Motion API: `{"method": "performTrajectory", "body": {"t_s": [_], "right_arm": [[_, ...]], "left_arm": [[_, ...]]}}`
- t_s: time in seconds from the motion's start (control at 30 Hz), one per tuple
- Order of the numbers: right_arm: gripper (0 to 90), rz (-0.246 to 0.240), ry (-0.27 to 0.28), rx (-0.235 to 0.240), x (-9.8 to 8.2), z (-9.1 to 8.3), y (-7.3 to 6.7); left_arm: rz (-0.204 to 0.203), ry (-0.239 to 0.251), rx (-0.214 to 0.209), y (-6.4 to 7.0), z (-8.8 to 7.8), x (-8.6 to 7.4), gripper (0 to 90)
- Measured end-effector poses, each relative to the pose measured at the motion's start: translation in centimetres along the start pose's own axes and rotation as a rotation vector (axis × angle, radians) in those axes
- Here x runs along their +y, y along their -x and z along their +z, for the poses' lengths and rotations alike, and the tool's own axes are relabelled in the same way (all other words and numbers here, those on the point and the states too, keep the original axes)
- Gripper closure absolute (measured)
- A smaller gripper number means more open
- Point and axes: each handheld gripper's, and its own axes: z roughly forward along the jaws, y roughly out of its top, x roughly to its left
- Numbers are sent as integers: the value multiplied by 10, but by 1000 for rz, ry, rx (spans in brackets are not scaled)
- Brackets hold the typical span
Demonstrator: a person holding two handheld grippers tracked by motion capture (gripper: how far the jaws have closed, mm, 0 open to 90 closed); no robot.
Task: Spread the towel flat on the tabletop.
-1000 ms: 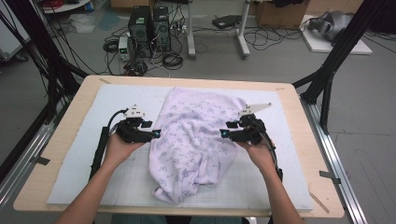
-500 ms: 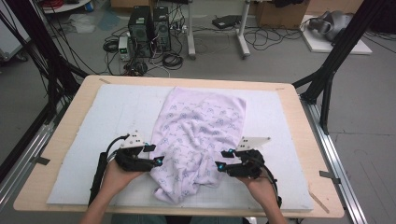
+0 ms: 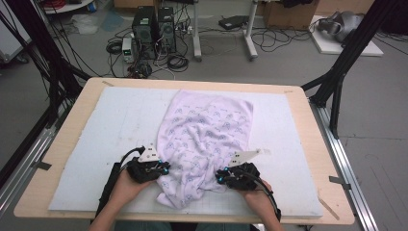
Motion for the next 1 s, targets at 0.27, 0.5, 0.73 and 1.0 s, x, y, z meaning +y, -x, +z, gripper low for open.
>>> {"method": "performTrajectory", "body": {"t_s": [0.27,0.5,0.73,1.0], "right_arm": [[866,-47,11,-31,13,-18,4],[867,-32,52,-123,40,-40,34],[867,92,-23,-142,34,-10,76],[802,118,-3,-120,31,-6,81]], "left_arm": [[-53,87,43,-18,-23,9,835],[-97,98,103,-44,-24,23,835],[-195,27,153,-75,6,14,834],[-217,55,140,-80,-4,13,695]]}}
